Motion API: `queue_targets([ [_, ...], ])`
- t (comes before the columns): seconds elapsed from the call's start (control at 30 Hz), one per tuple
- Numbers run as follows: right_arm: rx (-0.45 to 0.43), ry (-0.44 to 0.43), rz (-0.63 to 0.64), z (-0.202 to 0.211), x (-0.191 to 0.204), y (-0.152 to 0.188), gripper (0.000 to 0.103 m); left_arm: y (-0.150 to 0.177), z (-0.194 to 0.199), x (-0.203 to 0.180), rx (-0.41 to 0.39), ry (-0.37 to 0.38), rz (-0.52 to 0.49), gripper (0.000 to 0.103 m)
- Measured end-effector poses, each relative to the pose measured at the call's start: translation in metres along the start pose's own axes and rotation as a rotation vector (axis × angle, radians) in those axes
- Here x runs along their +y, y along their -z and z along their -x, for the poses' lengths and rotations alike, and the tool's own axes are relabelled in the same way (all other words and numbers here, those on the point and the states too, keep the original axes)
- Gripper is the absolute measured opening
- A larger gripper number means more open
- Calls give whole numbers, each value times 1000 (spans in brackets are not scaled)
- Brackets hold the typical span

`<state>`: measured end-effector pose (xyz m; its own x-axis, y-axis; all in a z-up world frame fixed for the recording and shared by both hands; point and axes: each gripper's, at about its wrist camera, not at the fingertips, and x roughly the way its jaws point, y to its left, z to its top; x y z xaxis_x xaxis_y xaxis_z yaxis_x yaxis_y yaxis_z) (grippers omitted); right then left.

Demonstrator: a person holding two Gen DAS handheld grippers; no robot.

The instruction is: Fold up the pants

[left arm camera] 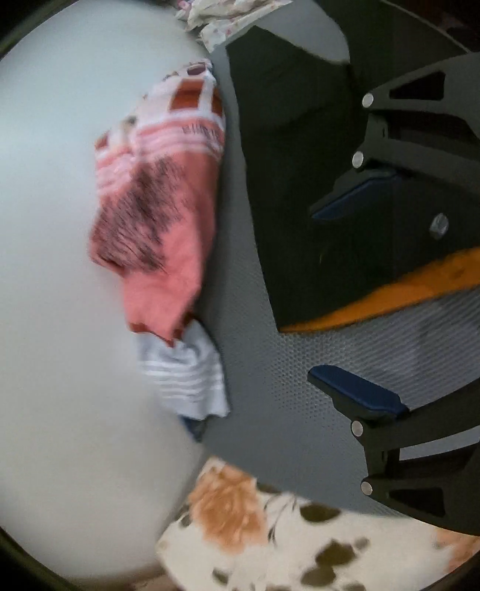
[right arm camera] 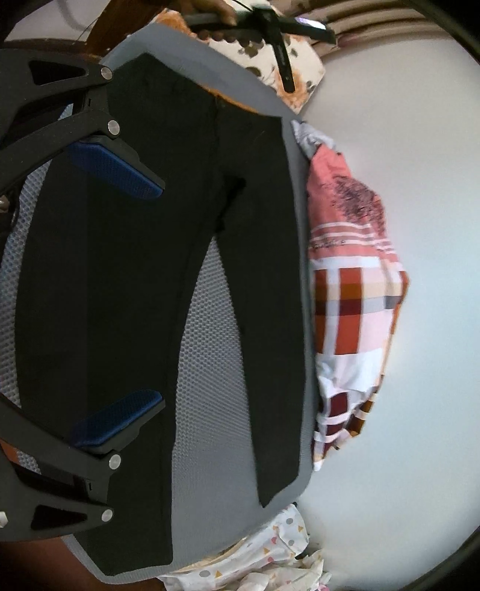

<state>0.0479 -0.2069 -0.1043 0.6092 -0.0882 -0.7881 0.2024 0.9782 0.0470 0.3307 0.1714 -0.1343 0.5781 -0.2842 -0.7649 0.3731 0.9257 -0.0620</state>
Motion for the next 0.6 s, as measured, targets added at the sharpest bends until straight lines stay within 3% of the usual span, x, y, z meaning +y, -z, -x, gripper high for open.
queue_targets([
  [0.07,30,8,13,-11,2,0,103,-3,-21,8,17,-16,-20,78],
  [0.17,55,20,31,-23,7,-2,103,-9,-46,19,49,72,-40,78],
  [0.37,100,31,52,-40,14,-4,103,-21,-93,32,128,118,-58,76],
  [0.4,104,33,56,-42,15,-4,103,-22,-97,31,132,144,-58,73],
  [0.47,115,35,67,-46,16,-4,103,-23,-107,32,177,271,-18,43],
  [0.5,120,35,70,-47,16,-4,103,-22,-112,31,208,263,25,28],
  [0.6,127,14,57,-51,12,-7,103,-22,-104,23,183,170,15,16],
])
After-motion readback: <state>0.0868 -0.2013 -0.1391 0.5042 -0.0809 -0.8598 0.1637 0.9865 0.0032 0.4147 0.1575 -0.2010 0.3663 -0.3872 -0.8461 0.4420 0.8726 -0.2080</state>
